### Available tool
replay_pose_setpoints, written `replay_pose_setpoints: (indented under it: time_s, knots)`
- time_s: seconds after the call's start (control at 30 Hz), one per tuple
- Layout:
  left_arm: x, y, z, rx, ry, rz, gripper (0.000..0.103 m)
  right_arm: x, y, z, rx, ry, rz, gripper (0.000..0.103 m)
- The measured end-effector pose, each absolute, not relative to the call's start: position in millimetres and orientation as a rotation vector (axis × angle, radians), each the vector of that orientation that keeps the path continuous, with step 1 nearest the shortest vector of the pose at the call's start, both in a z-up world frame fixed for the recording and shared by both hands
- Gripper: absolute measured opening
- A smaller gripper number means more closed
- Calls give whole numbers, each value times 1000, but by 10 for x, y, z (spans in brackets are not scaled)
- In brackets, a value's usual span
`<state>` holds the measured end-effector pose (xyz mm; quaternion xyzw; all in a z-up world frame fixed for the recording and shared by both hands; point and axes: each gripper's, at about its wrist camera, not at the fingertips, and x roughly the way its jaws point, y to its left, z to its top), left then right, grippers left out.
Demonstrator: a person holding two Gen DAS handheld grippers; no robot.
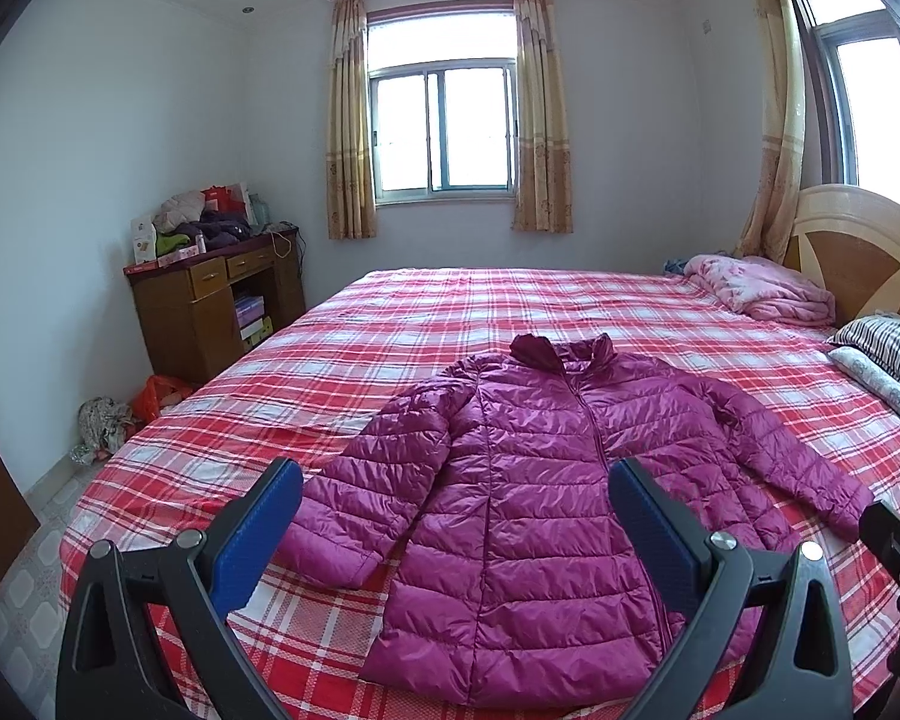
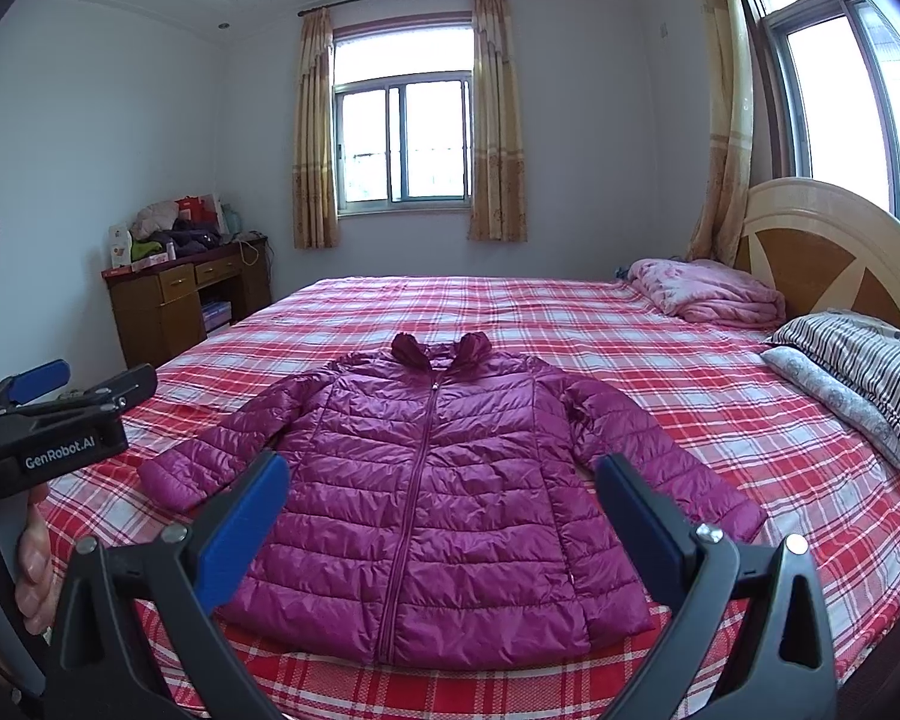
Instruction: Fold large clothes
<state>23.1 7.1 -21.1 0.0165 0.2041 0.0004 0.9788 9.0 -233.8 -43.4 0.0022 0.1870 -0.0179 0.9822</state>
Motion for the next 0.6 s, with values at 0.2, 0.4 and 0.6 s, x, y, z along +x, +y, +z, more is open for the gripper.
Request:
replay_pose_setpoints:
  time_s: [0.2,0.4,0.6]
  knots:
    - [678,130,-541,48,474,39,102,359,-3002,-662,115,448,-155,103]
    - [1179,151,-852,73,523,58,102,570,-3785,-964,229,523,-327,103]
    - [1677,29,-1199,100,588,25,102,798,-4472,-1320,363,618,-448,103]
